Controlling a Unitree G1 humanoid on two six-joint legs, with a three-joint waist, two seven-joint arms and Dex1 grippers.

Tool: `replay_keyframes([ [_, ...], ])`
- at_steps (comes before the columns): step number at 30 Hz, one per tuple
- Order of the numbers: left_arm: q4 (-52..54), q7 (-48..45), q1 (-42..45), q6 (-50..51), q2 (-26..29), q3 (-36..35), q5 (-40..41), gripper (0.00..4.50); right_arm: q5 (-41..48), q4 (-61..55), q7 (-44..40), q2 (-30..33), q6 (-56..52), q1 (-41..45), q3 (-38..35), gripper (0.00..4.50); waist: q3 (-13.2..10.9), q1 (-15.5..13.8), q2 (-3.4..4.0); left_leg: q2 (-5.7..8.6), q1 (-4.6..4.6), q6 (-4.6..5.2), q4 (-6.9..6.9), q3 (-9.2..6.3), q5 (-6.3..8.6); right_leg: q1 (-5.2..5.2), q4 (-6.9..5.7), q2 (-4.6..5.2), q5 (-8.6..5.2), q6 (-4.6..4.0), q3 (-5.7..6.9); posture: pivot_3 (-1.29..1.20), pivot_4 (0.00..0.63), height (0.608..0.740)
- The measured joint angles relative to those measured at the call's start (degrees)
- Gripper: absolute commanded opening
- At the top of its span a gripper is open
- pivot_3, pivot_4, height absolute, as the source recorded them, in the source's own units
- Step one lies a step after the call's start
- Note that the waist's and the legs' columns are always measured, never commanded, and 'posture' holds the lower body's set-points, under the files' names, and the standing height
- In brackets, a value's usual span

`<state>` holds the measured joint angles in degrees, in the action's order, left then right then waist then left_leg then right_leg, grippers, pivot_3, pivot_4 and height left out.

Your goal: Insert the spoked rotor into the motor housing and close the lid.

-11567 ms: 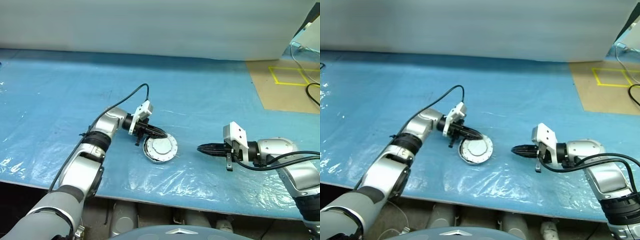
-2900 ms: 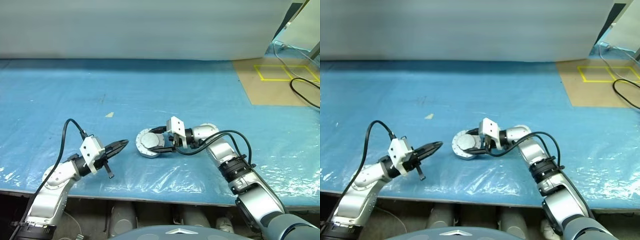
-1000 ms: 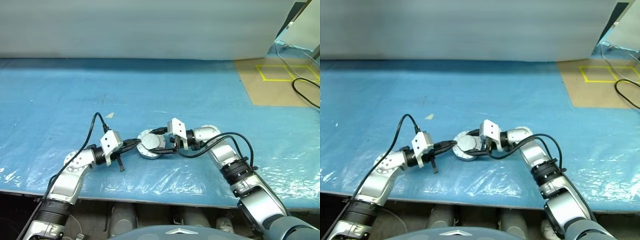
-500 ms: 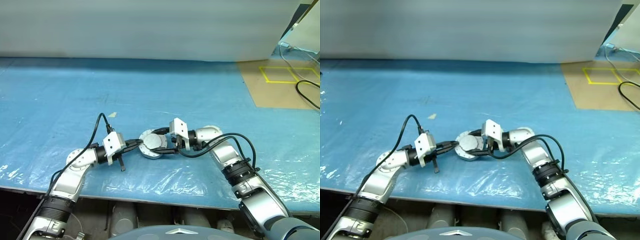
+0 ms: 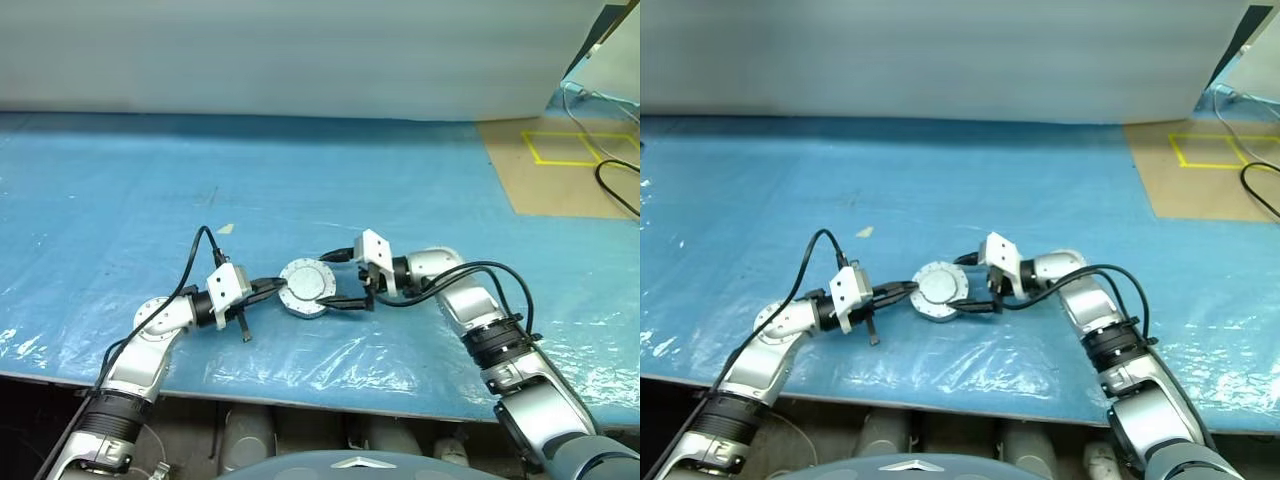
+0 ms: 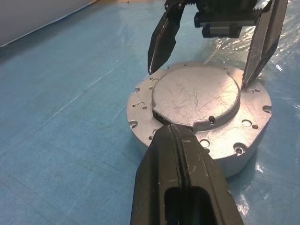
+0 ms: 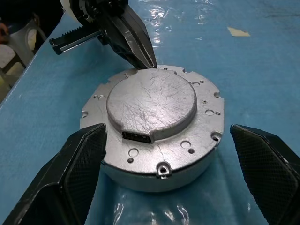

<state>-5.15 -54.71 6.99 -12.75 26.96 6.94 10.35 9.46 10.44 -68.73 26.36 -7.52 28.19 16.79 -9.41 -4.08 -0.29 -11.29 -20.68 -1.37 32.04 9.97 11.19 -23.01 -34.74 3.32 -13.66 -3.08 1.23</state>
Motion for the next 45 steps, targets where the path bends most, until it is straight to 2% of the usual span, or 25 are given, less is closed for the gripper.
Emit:
replay_keyframes([
  [8,-0.9,-0.1,1.0,-0.5,-0.3,0.2,0.0,0.0,7.1,-9.8,1.9,3.3,-12.3,-0.3,-7.2,4.46,0.0,0.0,0.0,-0.01,-0.24,-0.03,0.03,0.01,-0.02,-0.2,-0.01,-0.02,0.0,0.01,0.05,0.0,0.15,0.74],
  [14,-1.0,-0.1,1.0,-0.6,-0.3,0.2,0.0,0.0,21.0,-10.8,7.3,3.0,-40.9,-2.3,-13.7,4.46,0.0,0.0,0.0,-0.02,-0.22,-0.09,0.07,0.0,-0.06,-0.18,-0.03,-0.02,0.0,0.0,0.06,0.0,0.15,0.74],
  [17,-1.0,-0.1,0.9,-0.6,-0.3,0.3,0.0,0.0,25.5,-9.4,9.9,2.6,-51.7,-2.8,-16.1,4.46,0.0,-0.1,0.0,-0.02,-0.21,-0.13,0.07,0.0,-0.07,-0.17,-0.04,-0.02,0.0,0.0,0.07,0.0,0.15,0.74],
  [20,-1.0,-0.1,0.8,-0.5,-0.1,0.2,0.0,0.0,27.2,-9.3,11.7,1.7,-57.6,-4.4,-15.9,4.46,0.0,-0.1,0.01,-0.03,-0.22,-0.14,0.07,0.02,-0.08,-0.18,-0.03,-0.02,0.0,0.0,0.07,0.0,0.15,0.74],
  [31,-0.7,0.0,0.3,-0.5,0.1,0.2,0.1,0.0,28.0,-5.4,16.5,-3.1,-63.1,-2.5,-15.1,4.46,0.0,-0.1,0.01,-0.04,-0.21,-0.18,0.09,0.04,-0.09,-0.18,-0.08,-0.02,0.0,0.0,0.08,0.0,0.15,0.74],
  [45,-0.6,0.3,0.0,-0.5,0.1,0.1,0.1,0.0,28.0,-3.0,18.4,-8.7,-59.1,-2.0,-14.9,4.46,0.0,0.0,0.02,-0.04,-0.19,-0.19,0.12,0.04,-0.1,-0.18,-0.13,-0.02,0.01,0.0,0.08,0.0,0.15,0.74],
])
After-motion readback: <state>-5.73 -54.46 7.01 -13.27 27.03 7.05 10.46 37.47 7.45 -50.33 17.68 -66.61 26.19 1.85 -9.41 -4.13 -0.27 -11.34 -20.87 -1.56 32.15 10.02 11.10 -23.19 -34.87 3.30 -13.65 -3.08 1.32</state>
